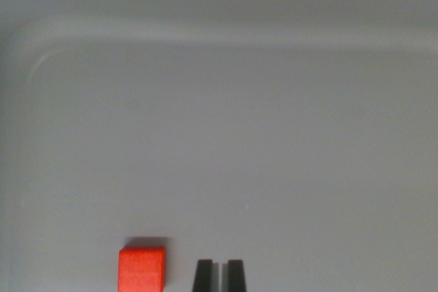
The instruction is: Reach red block
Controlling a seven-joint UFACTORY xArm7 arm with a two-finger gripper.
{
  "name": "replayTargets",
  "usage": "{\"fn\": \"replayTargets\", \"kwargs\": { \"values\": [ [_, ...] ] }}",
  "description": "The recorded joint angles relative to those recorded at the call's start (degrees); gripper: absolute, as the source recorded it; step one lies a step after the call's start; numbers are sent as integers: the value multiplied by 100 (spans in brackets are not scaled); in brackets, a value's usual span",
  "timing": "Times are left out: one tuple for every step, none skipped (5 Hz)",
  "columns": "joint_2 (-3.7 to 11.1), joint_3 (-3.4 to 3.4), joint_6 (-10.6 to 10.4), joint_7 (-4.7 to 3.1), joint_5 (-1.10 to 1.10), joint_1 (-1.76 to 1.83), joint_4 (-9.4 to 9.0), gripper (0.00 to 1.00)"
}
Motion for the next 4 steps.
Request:
{"fn": "replayTargets", "kwargs": {
  "values": [
    [47, 21, -230, 31, 6, 25, -199, 0],
    [47, 21, -230, 31, 6, 25, -199, 0],
    [96, 44, -472, 64, 12, 52, -408, 0],
    [96, 44, -472, 64, 12, 52, -408, 0]
  ]
}}
